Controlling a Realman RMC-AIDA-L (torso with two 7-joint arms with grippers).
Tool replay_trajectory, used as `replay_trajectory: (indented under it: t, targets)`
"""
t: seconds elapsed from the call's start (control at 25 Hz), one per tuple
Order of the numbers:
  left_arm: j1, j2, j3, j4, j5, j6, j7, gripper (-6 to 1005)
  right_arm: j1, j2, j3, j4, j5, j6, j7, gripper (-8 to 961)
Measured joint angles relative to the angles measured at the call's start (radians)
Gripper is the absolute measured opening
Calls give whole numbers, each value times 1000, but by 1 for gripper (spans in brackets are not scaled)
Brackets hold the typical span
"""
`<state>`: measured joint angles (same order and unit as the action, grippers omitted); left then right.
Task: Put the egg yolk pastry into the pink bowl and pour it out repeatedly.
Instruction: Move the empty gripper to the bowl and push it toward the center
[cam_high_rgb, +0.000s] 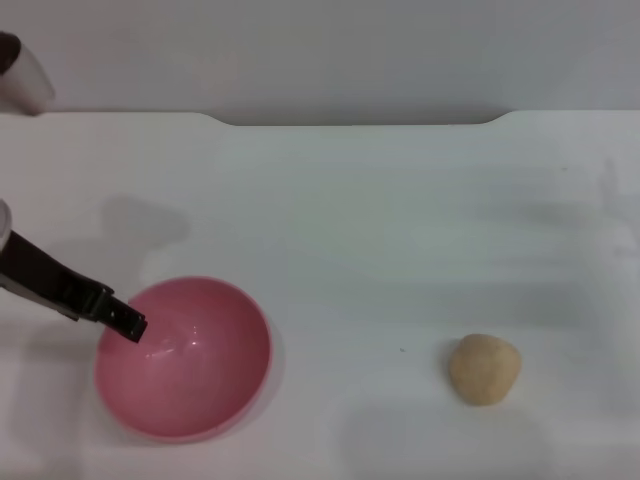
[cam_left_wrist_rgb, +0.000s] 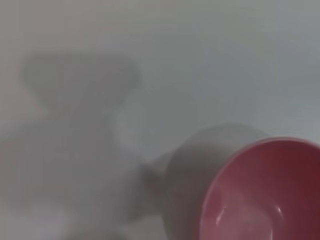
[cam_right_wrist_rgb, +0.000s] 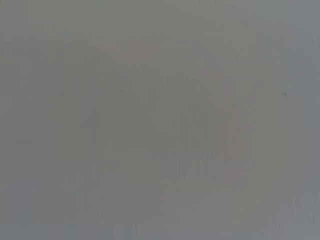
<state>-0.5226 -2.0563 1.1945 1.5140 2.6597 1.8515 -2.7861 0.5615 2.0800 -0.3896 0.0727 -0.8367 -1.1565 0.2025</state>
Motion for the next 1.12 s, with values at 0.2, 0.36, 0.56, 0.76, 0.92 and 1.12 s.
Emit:
replay_trajectory:
  t: [0.2,0.36,0.56,0.76,0.92,1.12]
  targets:
    - [-8,0,15,-96,1,-71,8,796,4,0,-1,5,-3,-3,0,507]
    - [-28,1,17,-178,4,-111,25,795,6,0,-2,6,-4,-3,0,506]
    - [-57,0,59,-265,31,-157,45,794,6,0,-2,7,-5,-2,0,506]
    - [-68,-2,83,-302,35,-174,41,792,3,0,-2,7,-5,-6,0,506]
    - [-73,-2,82,-323,36,-185,40,747,4,0,-2,7,-5,-7,0,507]
    - [-76,-2,83,-324,35,-186,40,541,5,0,-2,5,-5,-9,0,507]
